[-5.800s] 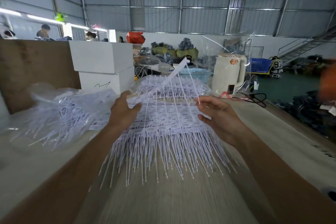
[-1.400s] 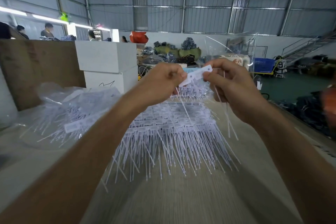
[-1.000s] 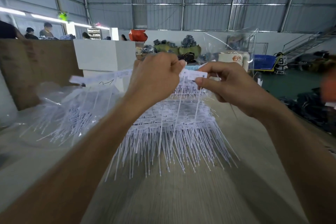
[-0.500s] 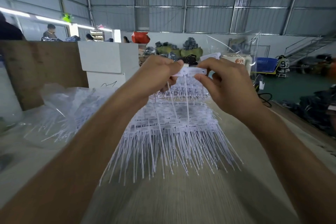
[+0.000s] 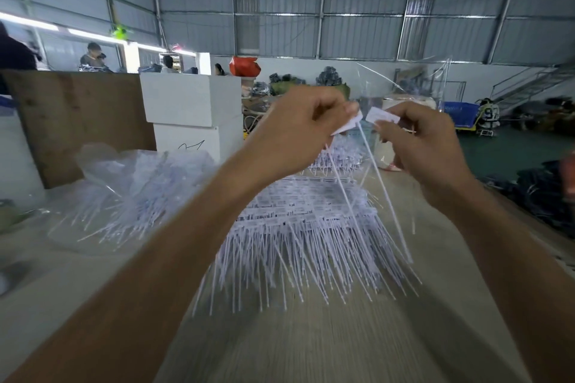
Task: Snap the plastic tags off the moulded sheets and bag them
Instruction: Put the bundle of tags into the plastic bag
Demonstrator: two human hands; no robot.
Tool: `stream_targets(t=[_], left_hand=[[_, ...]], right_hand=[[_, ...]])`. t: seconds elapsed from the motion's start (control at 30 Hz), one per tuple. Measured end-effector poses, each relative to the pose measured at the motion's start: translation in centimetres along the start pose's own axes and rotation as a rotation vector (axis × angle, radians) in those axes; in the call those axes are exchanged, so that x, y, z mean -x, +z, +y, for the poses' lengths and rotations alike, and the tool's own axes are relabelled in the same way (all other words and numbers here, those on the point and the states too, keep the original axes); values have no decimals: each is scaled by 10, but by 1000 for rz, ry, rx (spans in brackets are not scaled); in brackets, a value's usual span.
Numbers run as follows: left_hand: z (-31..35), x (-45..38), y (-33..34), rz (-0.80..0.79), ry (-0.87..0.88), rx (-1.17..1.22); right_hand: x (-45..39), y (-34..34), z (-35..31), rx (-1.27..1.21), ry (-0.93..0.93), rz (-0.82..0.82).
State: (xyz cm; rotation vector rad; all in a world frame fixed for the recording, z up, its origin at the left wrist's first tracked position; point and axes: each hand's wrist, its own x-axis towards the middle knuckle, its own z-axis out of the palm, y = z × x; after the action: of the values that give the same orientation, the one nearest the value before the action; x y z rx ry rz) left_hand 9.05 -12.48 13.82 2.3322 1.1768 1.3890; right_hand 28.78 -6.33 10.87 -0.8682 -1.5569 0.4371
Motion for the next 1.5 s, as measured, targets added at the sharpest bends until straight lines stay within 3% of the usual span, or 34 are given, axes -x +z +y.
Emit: stream_targets(t=[0.1, 0.27, 0.57, 0.73, 0.93, 1.17, 1.23, 1.33, 1.5], left_hand=[[-4, -1, -2, -28, -22, -120], [-12, -2, -5, -92, -89, -177], [-12, -2, -7, -105, -139, -100], [-16, -2, -6, -106, -151, -103], [-20, -3, -3, -118, -150, -109], [-18, -3, -7, -94, -124, -125], [-18, -3, -7, -73, -107, -127], [-15, -1, -8, -63, -67, -114], [-16, -2, -6, -80, -7, -84]], right_hand=[[1, 1, -3, -234, 103, -113], [4, 11, -10, -350, 165, -199], [5, 13, 3, 51, -109, -169], [4, 9, 0, 66, -127, -143], [8, 5, 1, 153, -61, -313], [6, 5, -7, 225, -135, 7], [5, 2, -5, 134, -117, 71], [7, 1, -8, -62, -61, 17], [11, 10, -12, -124, -58, -119]])
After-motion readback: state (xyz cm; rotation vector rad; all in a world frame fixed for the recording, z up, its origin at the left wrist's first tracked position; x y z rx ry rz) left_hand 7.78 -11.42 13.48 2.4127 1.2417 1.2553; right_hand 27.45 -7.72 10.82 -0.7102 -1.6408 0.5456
